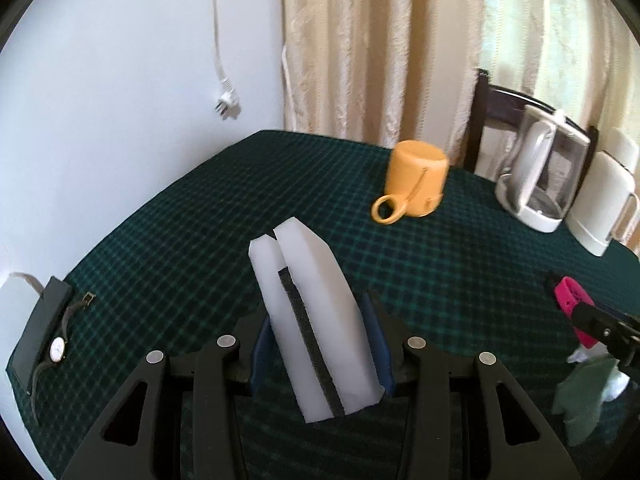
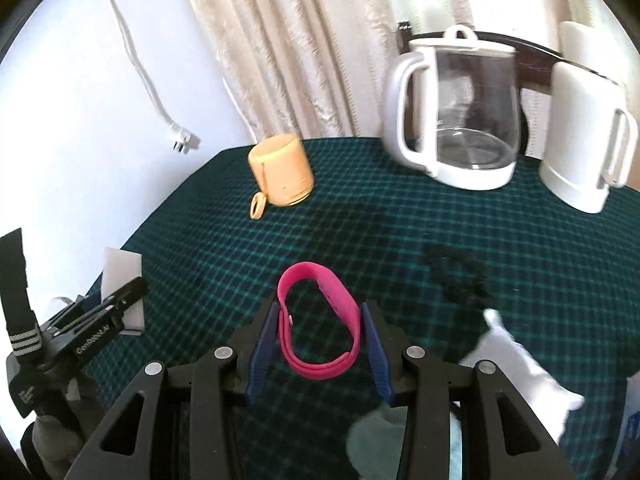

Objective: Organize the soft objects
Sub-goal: 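Carry the pink wristband into the tin box and open the right gripper while the left holds the sponge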

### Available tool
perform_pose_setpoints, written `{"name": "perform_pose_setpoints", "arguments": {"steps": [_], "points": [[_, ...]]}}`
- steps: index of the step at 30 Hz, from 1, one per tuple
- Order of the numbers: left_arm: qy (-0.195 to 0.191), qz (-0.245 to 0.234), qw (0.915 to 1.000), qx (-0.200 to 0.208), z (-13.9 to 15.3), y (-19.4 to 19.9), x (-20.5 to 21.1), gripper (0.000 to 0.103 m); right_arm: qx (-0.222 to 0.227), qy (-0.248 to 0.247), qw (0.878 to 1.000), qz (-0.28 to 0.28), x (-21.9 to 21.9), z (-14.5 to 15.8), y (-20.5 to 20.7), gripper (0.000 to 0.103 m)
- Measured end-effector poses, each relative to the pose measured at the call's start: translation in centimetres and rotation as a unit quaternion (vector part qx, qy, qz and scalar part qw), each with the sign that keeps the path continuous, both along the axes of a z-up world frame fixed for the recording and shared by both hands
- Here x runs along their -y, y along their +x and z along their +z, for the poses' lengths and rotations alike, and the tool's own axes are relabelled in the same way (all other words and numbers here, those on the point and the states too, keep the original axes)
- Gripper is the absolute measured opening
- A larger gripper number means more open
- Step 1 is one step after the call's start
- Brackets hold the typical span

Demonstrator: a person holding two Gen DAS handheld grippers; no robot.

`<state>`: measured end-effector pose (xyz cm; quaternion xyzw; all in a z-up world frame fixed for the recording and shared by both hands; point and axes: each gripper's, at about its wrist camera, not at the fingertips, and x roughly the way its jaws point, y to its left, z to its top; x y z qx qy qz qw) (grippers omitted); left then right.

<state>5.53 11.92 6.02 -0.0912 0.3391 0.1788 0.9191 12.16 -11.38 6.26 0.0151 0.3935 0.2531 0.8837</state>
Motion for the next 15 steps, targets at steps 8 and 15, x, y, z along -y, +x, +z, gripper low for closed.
{"name": "perform_pose_setpoints", "arguments": {"steps": [8,15], "points": [[0.001,-0.03,0.9995,0.008,1.9,0.3,3.9,0.043,0.015,0.022,0.999,-0.044,4.6,1.1,-0.4,0.045],[0.008,-0.064,0.9978,0.015,3.4,1.6,7.6,0.043,0.038,0.036,0.991,-0.123,10.5,2.4,-0.8,0.045]]}}
